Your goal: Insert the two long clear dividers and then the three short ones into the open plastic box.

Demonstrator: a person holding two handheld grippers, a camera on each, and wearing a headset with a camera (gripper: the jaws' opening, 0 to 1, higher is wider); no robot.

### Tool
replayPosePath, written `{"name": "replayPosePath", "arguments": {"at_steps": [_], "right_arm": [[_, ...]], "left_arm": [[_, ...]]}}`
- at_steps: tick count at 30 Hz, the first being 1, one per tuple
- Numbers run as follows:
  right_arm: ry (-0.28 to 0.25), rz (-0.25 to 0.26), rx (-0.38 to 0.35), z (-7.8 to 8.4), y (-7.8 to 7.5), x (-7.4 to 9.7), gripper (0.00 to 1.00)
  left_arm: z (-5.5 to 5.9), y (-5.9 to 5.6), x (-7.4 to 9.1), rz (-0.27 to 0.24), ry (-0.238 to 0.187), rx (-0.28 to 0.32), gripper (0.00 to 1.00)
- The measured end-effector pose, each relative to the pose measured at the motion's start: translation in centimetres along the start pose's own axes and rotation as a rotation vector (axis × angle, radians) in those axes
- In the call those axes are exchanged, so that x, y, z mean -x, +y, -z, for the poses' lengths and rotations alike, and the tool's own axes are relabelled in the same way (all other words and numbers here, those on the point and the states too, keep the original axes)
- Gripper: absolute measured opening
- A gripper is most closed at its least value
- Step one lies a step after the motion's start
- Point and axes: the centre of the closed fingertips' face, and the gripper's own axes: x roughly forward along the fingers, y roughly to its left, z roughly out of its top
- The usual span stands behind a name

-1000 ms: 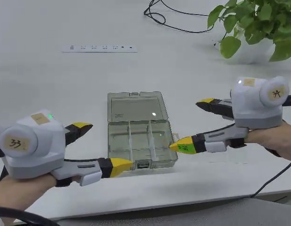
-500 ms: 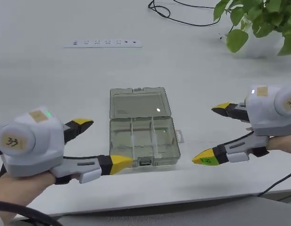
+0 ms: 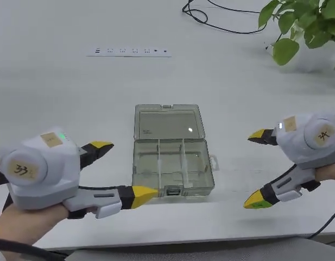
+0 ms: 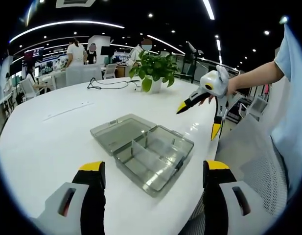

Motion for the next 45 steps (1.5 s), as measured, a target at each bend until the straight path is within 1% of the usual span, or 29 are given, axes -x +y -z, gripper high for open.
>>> {"name": "replayPosePath", "arguments": {"at_steps": [1,3,5,6,7,9,13,14,17,19,24,27,33,34,40,41,44,45], "right_arm": [[0.01,-0.012,0.004,0.1,0.1,-0.2,0.93],[0.045,-0.018,0.027,0.5,0.0,-0.5,0.9],[0.059,-0.032,0.037,0.6,0.0,-0.8,0.86],[0.083,-0.041,0.05,0.9,0.0,-1.1,0.84],[0.082,-0.044,0.057,0.9,0.0,-1.2,0.82],[0.097,-0.063,0.062,1.0,0.1,-1.4,0.79],[0.137,-0.082,0.093,1.5,0.1,-2.0,0.67],[0.142,-0.085,0.099,1.5,0.1,-2.1,0.64],[0.18,-0.092,0.147,2.1,0.1,-2.6,0.58],[0.189,-0.095,0.159,2.3,0.1,-2.8,0.54],[0.216,-0.115,0.173,2.8,0.2,-3.3,0.49],[0.24,-0.116,0.195,3.2,0.1,-3.4,0.45],[0.245,-0.119,0.2,3.2,0.2,-3.5,0.43],[0.248,-0.129,0.192,3.3,0.3,-3.5,0.42],[0.245,-0.128,0.199,3.2,0.2,-3.5,0.4],[0.249,-0.131,0.207,3.2,0.2,-3.5,0.39],[0.253,-0.135,0.229,3.2,0.1,-3.5,0.33],[0.257,-0.135,0.237,3.1,0.2,-3.5,0.33]], "left_arm": [[0.0,0.0,0.0,-0.001,0.001,0.0,0.83],[0.1,-0.1,0.1,-0.001,0.002,0.002,0.83],[0.2,-0.1,0.1,-0.003,0.001,0.006,0.83],[0.2,-0.2,0.1,-0.004,0.001,0.009,0.83],[0.2,-0.2,0.1,-0.005,0.002,0.008,0.82],[0.2,-0.2,0.2,-0.007,-0.002,0.011,0.82],[0.3,-0.2,0.2,-0.009,-0.002,0.014,0.82],[0.3,-0.2,0.2,-0.01,-0.001,0.016,0.82],[0.3,-0.1,0.2,-0.014,-0.006,0.02,0.82],[0.3,-0.1,0.3,-0.015,-0.005,0.021,0.82],[0.3,0.1,0.3,-0.018,-0.008,0.024,0.81],[0.2,0.2,0.4,-0.021,-0.009,0.022,0.81],[0.1,0.2,0.4,-0.023,-0.013,0.026,0.81],[0.1,0.2,0.4,-0.021,-0.013,0.026,0.8],[0.2,0.1,0.3,-0.018,-0.014,0.03,0.8],[0.2,0.1,0.3,-0.018,-0.015,0.029,0.8],[0.1,0.2,0.4,-0.02,-0.019,0.032,0.8],[0.1,0.2,0.4,-0.023,-0.022,0.035,0.8]]}}
